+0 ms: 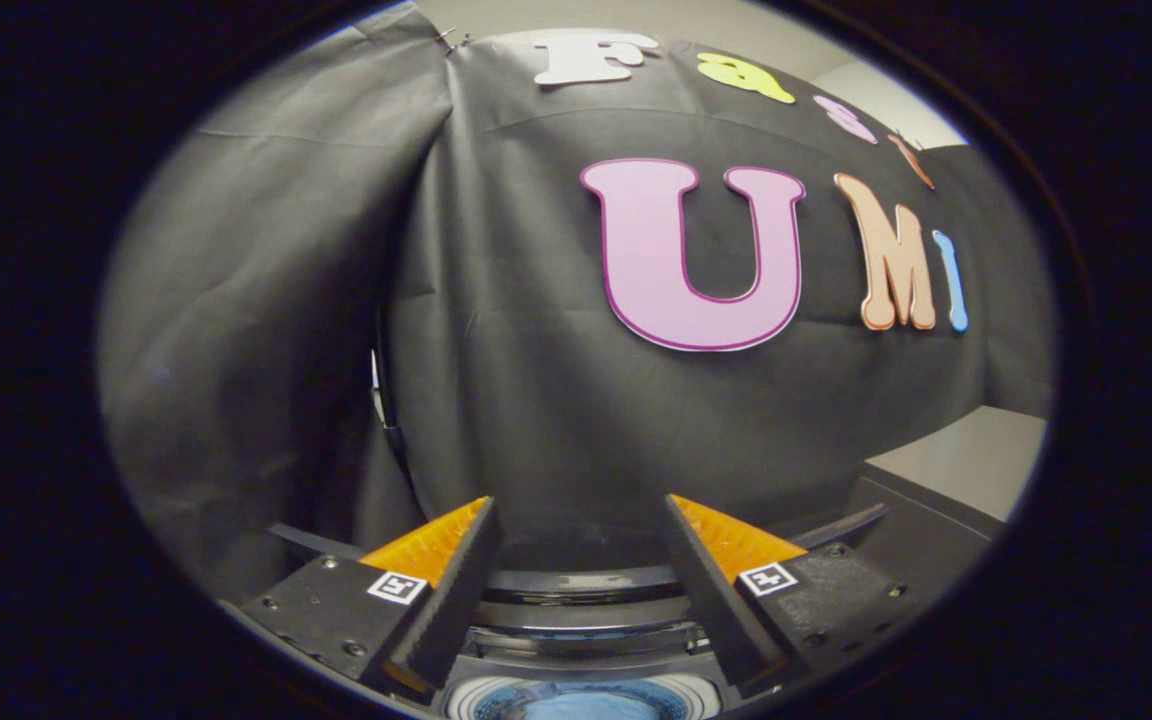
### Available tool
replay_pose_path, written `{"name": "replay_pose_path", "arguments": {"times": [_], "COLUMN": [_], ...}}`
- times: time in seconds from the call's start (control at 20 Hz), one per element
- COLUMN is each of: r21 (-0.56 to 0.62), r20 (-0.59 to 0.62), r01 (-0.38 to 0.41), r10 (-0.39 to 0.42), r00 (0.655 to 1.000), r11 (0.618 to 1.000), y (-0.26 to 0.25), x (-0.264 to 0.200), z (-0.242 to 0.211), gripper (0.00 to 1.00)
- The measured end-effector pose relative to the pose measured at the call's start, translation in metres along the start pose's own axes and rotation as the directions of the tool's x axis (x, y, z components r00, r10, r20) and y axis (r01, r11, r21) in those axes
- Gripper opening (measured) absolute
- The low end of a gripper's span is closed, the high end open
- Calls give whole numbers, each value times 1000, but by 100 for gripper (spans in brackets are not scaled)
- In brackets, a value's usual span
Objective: Put the clothes into the washing machine and then close the washing machine lid.
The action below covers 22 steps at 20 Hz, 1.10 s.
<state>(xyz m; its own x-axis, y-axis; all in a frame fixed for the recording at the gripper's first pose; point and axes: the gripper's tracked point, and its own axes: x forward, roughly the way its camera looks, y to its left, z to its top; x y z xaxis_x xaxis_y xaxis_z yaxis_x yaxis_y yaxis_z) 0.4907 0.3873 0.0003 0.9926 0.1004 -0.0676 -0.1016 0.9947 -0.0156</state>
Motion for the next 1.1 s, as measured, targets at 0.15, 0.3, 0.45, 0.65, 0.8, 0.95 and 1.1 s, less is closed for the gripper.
{"name": "replay_pose_path", "arguments": {"times": [0.15,0.3,0.45,0.65,0.8,0.95,1.1], "r21": [1,0,-1,-5,-6,-5,-4], "r20": [28,43,44,46,54,77,89], "r01": [-1,1,1,-1,0,2,0], "r10": [1,-1,-1,1,1,-1,0], "r00": [1000,999,999,999,999,997,996], "r11": [1000,1000,1000,1000,1000,1000,1000], "y": [1,0,0,0,0,0,0], "x": [0,-1,1,1,1,1,1], "z": [1,3,2,2,2,3,5], "gripper": [98,98,97,97,97,97,97]}}
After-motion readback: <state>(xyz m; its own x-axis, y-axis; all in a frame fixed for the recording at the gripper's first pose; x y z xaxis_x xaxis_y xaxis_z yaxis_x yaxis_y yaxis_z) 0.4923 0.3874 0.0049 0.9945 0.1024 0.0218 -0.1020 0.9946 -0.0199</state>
